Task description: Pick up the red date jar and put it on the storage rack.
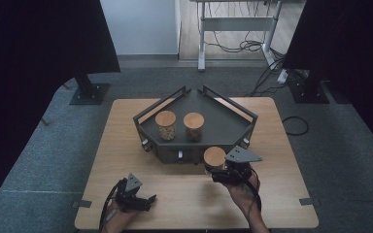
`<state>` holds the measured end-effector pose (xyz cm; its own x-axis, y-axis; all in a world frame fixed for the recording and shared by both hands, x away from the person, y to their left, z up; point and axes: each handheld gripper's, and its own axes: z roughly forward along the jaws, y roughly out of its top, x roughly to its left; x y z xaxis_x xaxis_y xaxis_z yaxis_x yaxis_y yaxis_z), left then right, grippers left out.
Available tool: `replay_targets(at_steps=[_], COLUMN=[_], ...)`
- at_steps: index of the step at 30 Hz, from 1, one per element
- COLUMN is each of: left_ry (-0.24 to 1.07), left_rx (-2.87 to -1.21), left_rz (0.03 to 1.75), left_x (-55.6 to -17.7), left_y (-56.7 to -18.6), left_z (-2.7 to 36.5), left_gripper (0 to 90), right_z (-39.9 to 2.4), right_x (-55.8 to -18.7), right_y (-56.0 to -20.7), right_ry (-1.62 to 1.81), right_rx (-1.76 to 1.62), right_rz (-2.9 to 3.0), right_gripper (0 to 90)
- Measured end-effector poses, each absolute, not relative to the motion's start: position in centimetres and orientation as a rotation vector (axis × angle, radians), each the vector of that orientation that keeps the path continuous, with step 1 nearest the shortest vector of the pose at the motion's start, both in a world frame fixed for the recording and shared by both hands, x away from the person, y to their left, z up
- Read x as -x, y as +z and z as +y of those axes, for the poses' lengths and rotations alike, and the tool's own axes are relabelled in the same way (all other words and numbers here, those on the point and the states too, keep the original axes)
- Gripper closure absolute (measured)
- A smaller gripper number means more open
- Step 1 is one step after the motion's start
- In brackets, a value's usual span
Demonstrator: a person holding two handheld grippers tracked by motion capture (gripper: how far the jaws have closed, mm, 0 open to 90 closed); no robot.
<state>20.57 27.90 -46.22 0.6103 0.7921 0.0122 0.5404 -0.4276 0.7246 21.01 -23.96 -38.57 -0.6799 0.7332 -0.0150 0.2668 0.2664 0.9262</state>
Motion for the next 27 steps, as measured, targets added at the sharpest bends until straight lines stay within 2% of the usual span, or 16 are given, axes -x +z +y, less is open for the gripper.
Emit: replay_targets(at_steps=[27], left_ry=[0.462], left_rx=[-2.136], left_rz=[1.043], left_x=[-20.6], left_y=[-46.2], left_z=[27.9], left_gripper=[1.8], right_z=[-24.1], right_x=[-21.6], right_y=[-37.4], right_ry=[1.414], right_rx=[-0.957], right_rz=[2.031], right_gripper=[23.2])
